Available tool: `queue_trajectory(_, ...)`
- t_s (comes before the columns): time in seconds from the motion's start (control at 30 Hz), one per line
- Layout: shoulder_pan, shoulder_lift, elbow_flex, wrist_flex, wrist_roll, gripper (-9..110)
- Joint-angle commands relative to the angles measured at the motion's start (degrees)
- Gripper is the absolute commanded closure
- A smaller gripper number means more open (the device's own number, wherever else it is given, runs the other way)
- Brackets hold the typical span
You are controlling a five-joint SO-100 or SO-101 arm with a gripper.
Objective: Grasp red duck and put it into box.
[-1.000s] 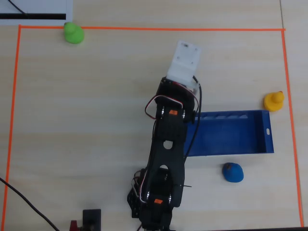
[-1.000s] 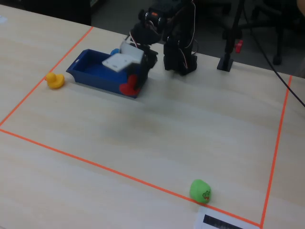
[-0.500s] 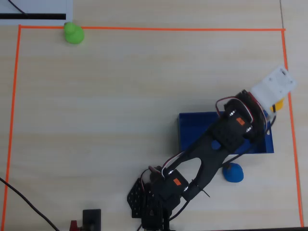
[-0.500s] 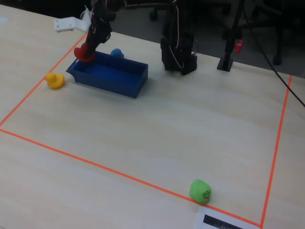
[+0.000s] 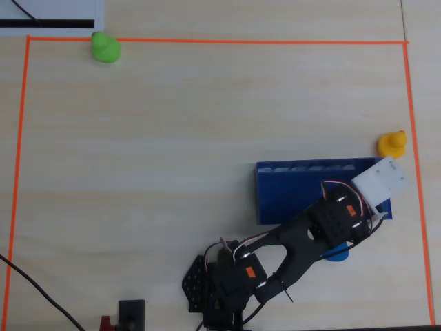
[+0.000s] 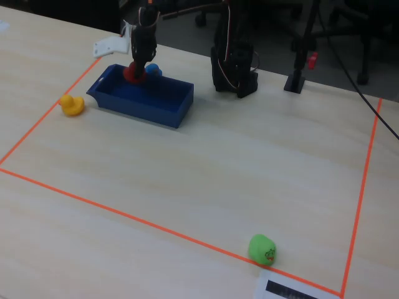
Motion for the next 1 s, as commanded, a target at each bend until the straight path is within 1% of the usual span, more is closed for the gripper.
queue_trajectory(0.0, -2.02, 4.83, 1.76, -1.49, 0.70, 101)
queue_trajectory(0.1, -3.08, 5.45, 0.70, -0.88, 2.20, 95)
queue_trajectory(0.2, -4.04, 6.15, 0.18, -3.52, 4.22, 81)
queue_trajectory(0.23, -4.31, 6.33, 0.09, -4.57, 4.57, 79)
queue_trajectory(0.47, -5.27, 7.82, 0.09, -7.47, 6.77, 70)
queue_trajectory(0.53, -5.54, 8.44, 0.09, -6.68, 6.33, 72)
queue_trajectory(0.57, -5.80, 8.70, 0.09, -6.15, 5.62, 75)
queue_trajectory(0.6, -6.15, 9.05, -0.18, -5.27, 4.92, 80)
queue_trajectory(0.63, -6.68, 9.67, -0.79, -4.57, 5.01, 89)
queue_trajectory(0.7, -8.70, 11.51, -2.46, -3.34, 5.89, 101)
queue_trajectory(0.8, -14.94, 15.47, -5.98, 0.00, 6.59, 101)
queue_trajectory(0.9, -25.93, 20.92, -6.50, 2.55, 8.88, 101)
queue_trajectory(0.97, -34.37, 25.58, -3.08, 3.43, 10.11, 101)
